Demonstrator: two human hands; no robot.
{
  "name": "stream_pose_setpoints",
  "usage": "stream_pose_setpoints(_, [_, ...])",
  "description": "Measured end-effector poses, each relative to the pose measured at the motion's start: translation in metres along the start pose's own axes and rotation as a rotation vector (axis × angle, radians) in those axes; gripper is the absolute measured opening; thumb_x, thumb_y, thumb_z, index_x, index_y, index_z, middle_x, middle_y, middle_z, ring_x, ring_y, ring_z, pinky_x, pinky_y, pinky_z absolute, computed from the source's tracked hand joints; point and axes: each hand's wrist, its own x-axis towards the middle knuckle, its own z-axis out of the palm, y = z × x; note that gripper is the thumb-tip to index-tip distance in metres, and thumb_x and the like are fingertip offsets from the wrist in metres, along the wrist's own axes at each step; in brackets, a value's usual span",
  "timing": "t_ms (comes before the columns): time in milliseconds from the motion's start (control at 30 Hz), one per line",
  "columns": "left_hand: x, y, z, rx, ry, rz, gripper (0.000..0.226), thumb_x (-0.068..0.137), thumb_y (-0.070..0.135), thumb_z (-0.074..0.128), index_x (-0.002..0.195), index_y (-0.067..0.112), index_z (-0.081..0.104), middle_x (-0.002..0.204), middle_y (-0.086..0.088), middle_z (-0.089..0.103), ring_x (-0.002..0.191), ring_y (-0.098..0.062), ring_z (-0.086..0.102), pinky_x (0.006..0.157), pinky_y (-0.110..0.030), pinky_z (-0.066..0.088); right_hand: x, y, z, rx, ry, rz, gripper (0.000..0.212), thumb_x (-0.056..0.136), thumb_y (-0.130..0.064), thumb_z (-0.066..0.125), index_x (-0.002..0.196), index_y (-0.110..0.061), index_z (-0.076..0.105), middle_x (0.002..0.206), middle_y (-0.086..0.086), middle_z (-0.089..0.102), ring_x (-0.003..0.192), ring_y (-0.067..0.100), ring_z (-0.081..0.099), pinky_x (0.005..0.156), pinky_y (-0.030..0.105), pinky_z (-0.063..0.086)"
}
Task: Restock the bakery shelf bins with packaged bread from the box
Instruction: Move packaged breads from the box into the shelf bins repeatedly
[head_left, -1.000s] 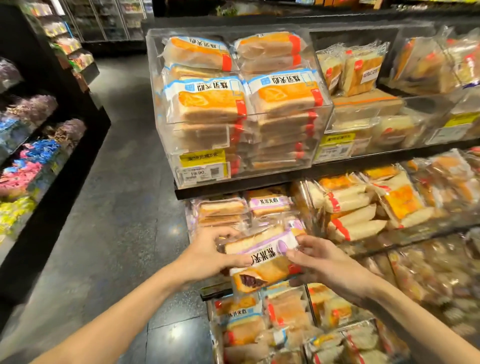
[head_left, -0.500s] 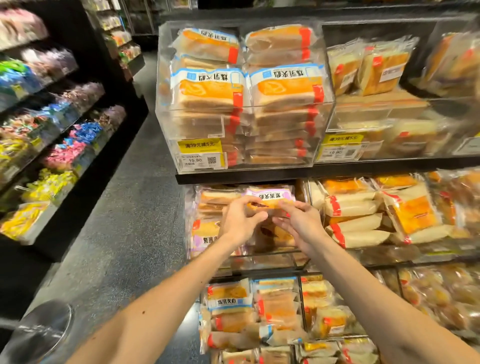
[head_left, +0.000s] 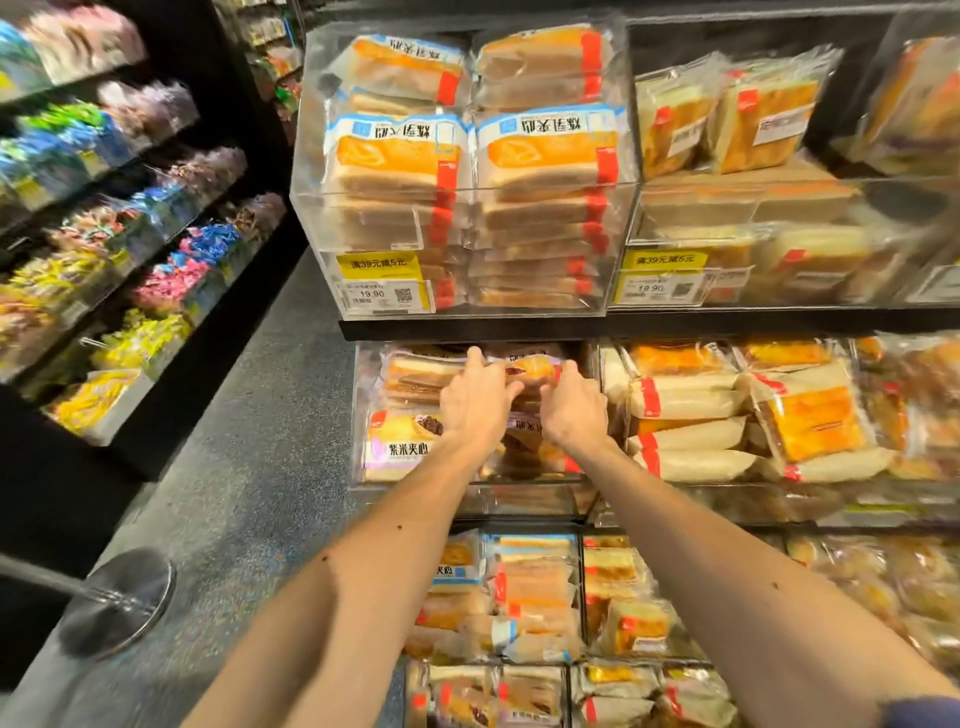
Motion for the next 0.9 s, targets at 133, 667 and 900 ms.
stream_pose_setpoints(133, [0.002, -0.006, -0.004, -0.041, -0.025, 0.036, 0.035, 0.1, 0.037, 0.053, 0.128, 0.018, 0.057, 0.124, -0.006, 0.052, 0.109, -0.029, 0.061, 0.084, -0.042, 0.05, 0.005, 0.004, -0.006, 0.013, -0.078, -0.029, 0.044, 0.099, -0.026, 0.055, 0.139, -0.012, 0.043, 0.127, 0.015, 0.062, 0.122, 0.035, 0.056, 0.102, 0.045, 0.045])
stream_pose_setpoints(667, [-0.279, -0.224, -0.137, -0.061, 0.06, -0.327, 0.017, 0.095, 0.039, 0.058, 0.1, 0.025, 0.066, 0.097, 0.002, 0.063, 0.099, -0.023, 0.061, 0.076, -0.034, 0.045, -0.274, -0.11, 0.068, 0.053, -0.347, -0.932, 0.02, 0.087, -0.032, 0.07, 0.103, -0.021, 0.066, 0.085, 0.0, 0.07, 0.089, 0.028, 0.067, 0.078, 0.039, 0.051])
stream_pose_setpoints(900, [-0.618, -0.365, -0.166, 0.274, -0.108, -0.825, 0.048, 0.097, 0.039, 0.055, 0.142, 0.025, 0.046, 0.143, -0.006, 0.047, 0.132, -0.03, 0.041, 0.1, -0.042, 0.044, -0.532, -0.157, 0.185, -0.255, -0.755, -1.463, 0.053, 0.098, -0.042, 0.053, 0.145, -0.019, 0.044, 0.143, 0.005, 0.048, 0.131, 0.029, 0.045, 0.097, 0.037, 0.04])
